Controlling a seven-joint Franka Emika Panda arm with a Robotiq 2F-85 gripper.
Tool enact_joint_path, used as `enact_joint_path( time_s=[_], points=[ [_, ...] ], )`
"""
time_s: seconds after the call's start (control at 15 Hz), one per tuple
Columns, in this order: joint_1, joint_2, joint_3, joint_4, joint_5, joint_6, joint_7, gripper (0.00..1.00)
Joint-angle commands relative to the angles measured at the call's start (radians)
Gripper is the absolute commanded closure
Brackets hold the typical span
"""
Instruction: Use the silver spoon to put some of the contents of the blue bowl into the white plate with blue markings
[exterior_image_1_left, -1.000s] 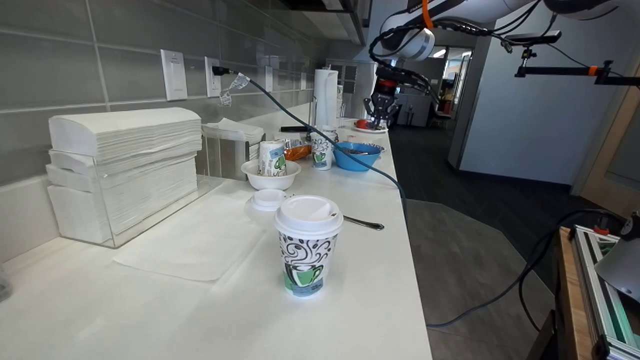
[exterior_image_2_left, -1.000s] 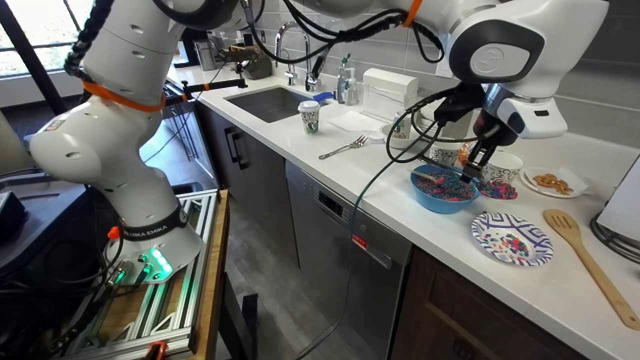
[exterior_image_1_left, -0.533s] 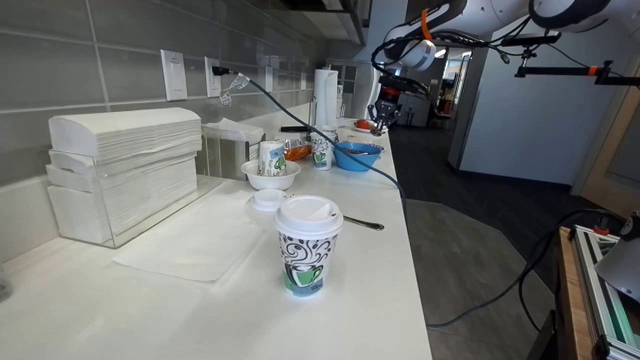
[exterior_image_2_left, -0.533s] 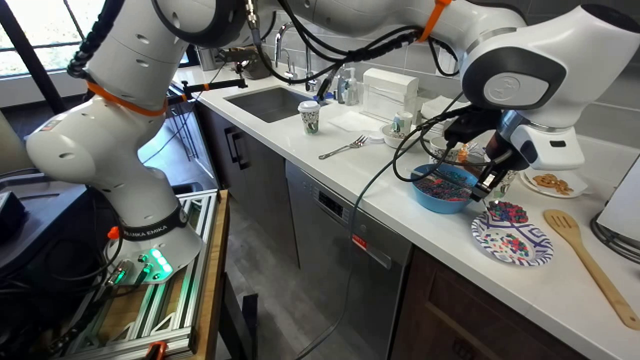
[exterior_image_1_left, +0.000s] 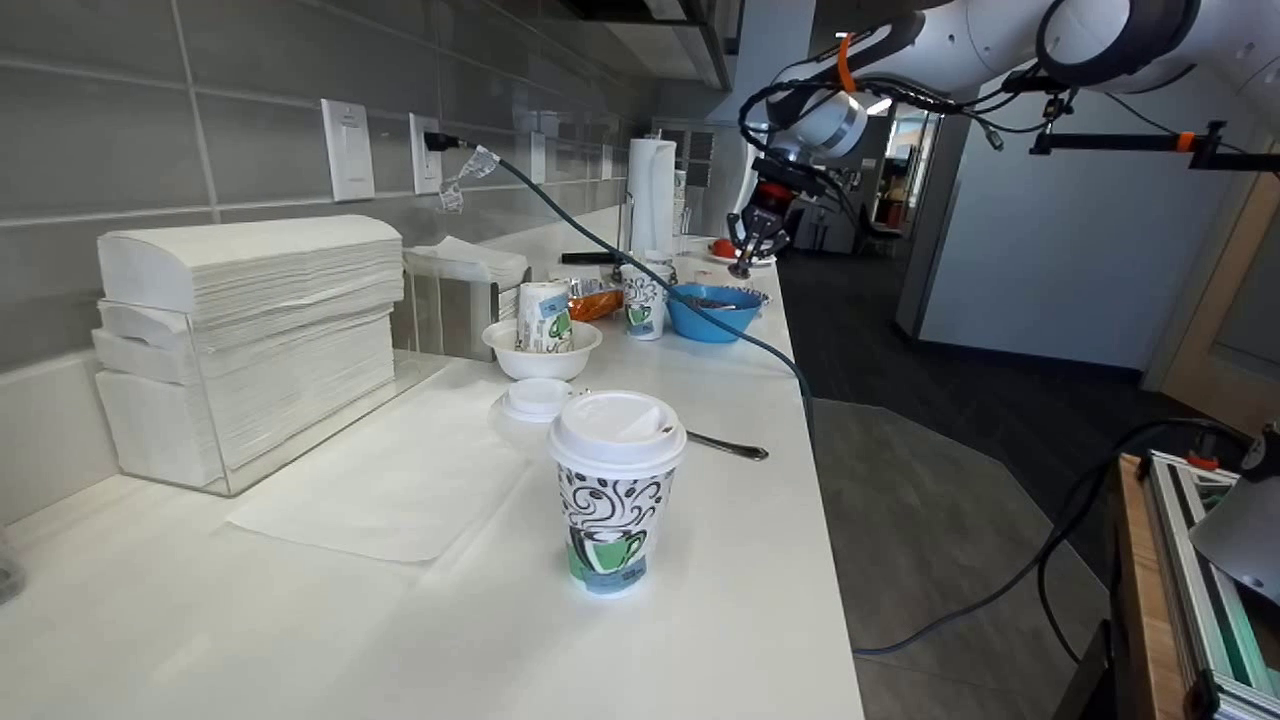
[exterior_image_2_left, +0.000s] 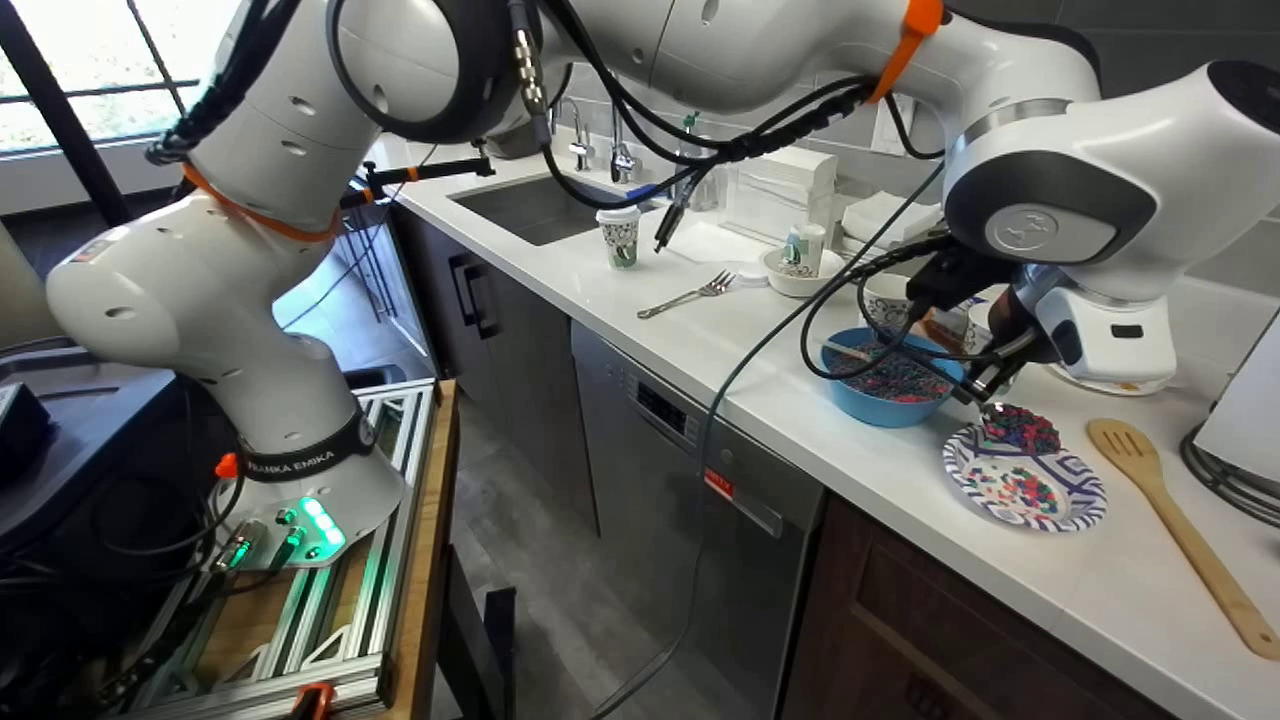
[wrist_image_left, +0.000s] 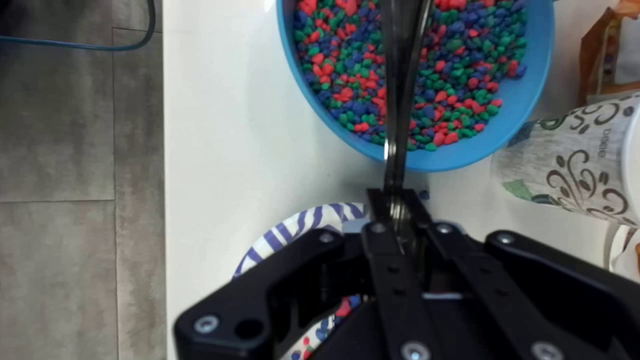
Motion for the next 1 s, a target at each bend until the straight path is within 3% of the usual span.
enact_joint_path(
  time_s=[0.0,0.93],
  points=[
    [-0.042,0.055,0.041,0.082,0.063,-0.037,-0.018,0.97],
    [-0.119,0.090,0.106,0.082,0.218,-0.007,-0.165,0.97]
  ],
)
